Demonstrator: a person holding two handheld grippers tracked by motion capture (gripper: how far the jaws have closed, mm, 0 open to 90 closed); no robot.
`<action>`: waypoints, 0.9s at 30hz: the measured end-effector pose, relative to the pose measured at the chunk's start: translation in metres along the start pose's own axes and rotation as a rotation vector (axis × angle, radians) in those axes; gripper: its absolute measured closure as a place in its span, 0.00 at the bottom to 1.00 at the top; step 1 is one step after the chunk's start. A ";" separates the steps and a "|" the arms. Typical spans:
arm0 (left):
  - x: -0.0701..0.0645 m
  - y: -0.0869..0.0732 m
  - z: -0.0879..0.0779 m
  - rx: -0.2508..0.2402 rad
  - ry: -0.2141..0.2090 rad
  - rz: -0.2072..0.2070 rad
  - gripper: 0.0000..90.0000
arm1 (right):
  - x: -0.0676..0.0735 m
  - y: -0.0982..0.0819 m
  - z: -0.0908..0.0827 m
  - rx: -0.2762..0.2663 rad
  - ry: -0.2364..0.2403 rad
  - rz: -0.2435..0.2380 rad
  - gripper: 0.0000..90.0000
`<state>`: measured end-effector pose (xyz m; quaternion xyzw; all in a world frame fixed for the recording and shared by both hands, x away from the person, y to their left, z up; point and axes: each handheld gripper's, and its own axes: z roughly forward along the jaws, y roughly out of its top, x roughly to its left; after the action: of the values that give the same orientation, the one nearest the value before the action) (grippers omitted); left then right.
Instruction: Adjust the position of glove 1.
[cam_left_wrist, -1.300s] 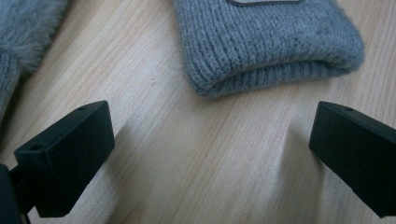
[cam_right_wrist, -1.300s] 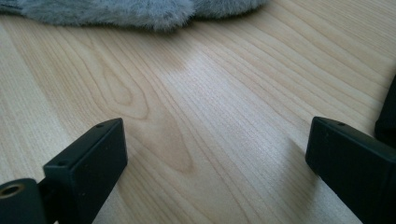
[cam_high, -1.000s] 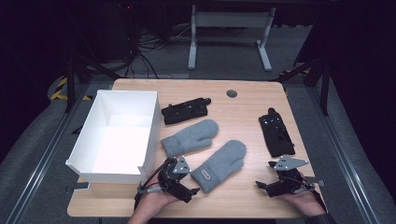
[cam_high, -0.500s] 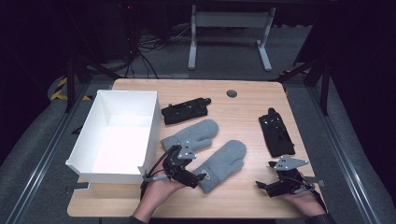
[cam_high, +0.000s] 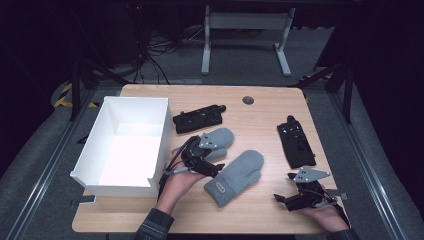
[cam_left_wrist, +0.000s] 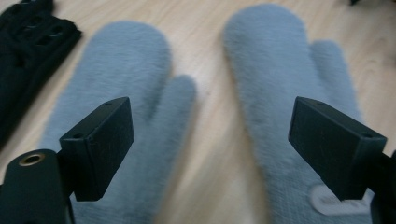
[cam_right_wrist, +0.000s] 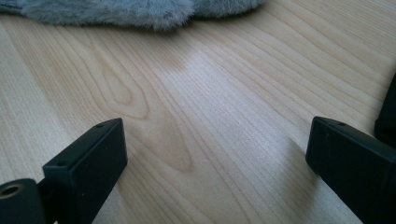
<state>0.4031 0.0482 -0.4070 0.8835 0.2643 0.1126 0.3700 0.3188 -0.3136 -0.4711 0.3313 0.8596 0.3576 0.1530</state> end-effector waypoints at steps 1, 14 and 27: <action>0.006 0.003 0.002 0.001 0.012 -0.008 0.18 | 0.000 0.000 0.000 0.000 0.000 0.000 0.06; 0.037 0.005 0.016 0.040 0.122 -0.046 0.29 | 0.000 0.000 0.000 0.000 0.000 0.000 0.06; 0.049 -0.006 0.034 0.148 0.163 -0.088 0.37 | 0.000 0.000 0.000 0.000 0.001 0.000 0.06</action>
<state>0.4547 0.0588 -0.4349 0.8838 0.3397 0.1479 0.2857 0.3188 -0.3137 -0.4711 0.3312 0.8597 0.3576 0.1527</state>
